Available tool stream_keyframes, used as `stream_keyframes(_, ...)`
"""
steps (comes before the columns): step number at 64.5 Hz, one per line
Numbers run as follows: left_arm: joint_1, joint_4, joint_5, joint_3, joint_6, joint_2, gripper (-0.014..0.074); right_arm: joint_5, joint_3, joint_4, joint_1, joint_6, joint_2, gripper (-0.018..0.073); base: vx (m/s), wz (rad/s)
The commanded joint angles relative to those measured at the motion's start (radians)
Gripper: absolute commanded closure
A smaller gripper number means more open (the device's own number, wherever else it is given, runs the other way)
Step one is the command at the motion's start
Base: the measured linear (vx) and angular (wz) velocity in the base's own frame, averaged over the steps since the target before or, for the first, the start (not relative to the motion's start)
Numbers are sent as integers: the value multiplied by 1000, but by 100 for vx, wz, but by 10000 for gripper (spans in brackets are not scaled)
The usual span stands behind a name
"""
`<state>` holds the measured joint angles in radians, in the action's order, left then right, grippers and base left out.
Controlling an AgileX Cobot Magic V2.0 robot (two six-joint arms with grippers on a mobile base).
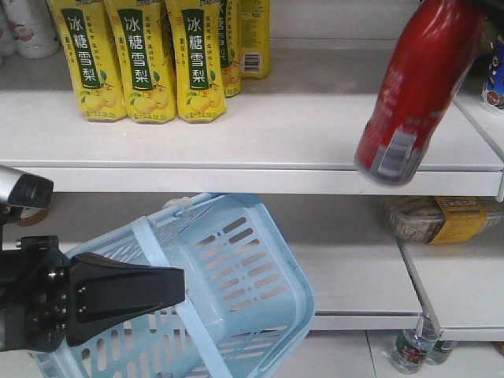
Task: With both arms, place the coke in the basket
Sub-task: 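Grasp the red Coca-Cola bottle by its neck with the right gripper, then carry the bottle over the basket and release it from the right gripper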
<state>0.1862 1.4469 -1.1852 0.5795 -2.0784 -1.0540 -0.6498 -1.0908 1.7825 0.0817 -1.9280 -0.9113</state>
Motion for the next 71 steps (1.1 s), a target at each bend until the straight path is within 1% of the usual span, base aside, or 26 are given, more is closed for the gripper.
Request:
stream_keyframes(1, 6, -85, -195, 27, 1, 15, 603, -86, -7, 13, -1, -60, 35, 564, 0, 0)
stream_keyframes(6, 6, -84, -195, 27, 1, 15, 603, -119, 25, 13, -1, -102, 41, 564, 0, 0)
stream_keyframes(16, 6, -84, -195, 27, 1, 15, 603, -169, 94, 7, -1, -118, 4, 564, 0, 0)
stream_keyframes(20, 6, -84, -195, 27, 1, 15, 603, -196, 115, -9, -1, -126, -27, 564, 0, 0)
stream_keyframes(27, 6, -84, -195, 27, 1, 15, 603, -243, 128, -66, 6, -115, -90, 564, 0, 0)
stream_keyframes(32, 6, -84, -195, 27, 1, 15, 603, -233, 128, -112, 63, -73, -136, 564, 0, 0)
stream_keyframes(36, 6, -84, -195, 27, 1, 15, 603, -196, 128, -126, 130, -32, -177, 564, 0, 0)
stream_keyframes(40, 6, -84, -195, 27, 1, 15, 603, -114, 128, -118, 218, -4, -214, 564, 0, 0)
stream_keyframes(46, 6, -84, -195, 27, 1, 15, 603, 10, 128, -110, 313, 18, -263, 564, 0, 0)
stream_keyframes(51, 6, -84, -195, 27, 1, 15, 603, 76, 128, -96, 366, 20, -291, 564, 0, 0)
stream_keyframes(56, 6, -84, -195, 27, 1, 15, 603, 116, 128, -85, 409, 20, -323, 564, 0, 0)
stream_keyframes(60, 6, -84, -195, 27, 1, 15, 603, 126, 128, -65, 428, 19, -348, 562, 0, 0)
stream_keyframes(71, 6, -84, -195, 27, 1, 15, 603, 120, 128, -58, 441, 5, -400, 543, 0, 0)
